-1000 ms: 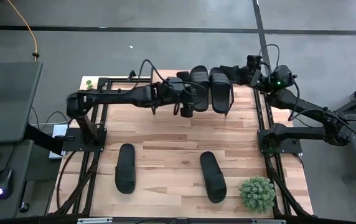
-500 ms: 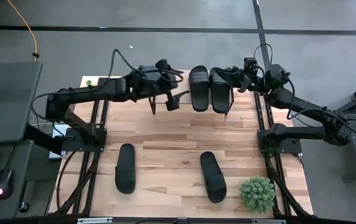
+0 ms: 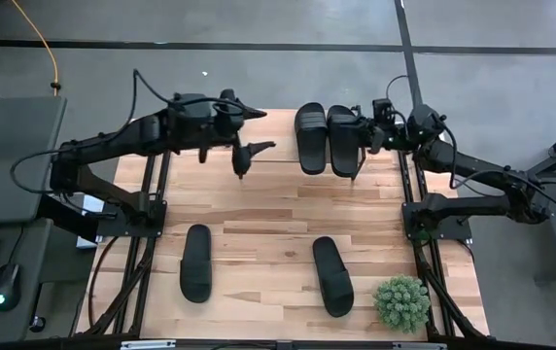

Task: Pick and place slides into the shelf
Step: Put the black slide on the shelf

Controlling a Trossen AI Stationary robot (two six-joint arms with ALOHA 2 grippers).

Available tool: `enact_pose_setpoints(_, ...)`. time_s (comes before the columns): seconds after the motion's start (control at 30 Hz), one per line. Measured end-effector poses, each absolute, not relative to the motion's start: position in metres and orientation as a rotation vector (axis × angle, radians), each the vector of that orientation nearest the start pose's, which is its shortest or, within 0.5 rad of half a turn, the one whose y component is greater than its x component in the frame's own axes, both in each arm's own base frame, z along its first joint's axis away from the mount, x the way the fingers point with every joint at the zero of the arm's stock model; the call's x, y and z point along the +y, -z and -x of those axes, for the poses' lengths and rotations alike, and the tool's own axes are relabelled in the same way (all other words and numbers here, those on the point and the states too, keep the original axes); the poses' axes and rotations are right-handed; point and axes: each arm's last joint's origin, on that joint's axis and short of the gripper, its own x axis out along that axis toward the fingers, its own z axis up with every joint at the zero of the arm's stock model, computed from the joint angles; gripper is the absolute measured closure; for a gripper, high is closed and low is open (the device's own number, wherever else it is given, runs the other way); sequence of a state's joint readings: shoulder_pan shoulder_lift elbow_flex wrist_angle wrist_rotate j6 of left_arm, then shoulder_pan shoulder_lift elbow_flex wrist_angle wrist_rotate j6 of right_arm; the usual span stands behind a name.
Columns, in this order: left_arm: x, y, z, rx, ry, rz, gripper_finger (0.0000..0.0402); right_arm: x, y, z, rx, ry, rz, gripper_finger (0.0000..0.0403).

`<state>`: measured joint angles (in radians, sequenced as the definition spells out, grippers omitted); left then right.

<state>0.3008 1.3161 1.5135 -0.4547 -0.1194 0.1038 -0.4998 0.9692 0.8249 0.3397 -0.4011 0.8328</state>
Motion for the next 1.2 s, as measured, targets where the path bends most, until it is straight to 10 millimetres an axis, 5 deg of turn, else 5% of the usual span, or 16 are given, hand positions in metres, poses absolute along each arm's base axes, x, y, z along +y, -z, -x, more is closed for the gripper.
enact_pose_setpoints(0.4,0.073,-0.439,-0.250,0.318,-0.188,0.188,0.0055,-0.055,-0.344,-0.208,0.101,-0.161,-0.967,0.0256)
enact_pose_setpoints(0.73,0.059,-0.439,-0.254,0.330,-0.049,0.385,0.0055,-0.021,-0.328,-0.212,0.339,-0.255,-0.987,0.0256)
enact_pose_setpoints(1.2,0.034,-0.438,-0.260,0.348,0.009,0.414,0.0055,0.010,-0.300,-0.203,0.695,-0.240,-1.017,0.0256)
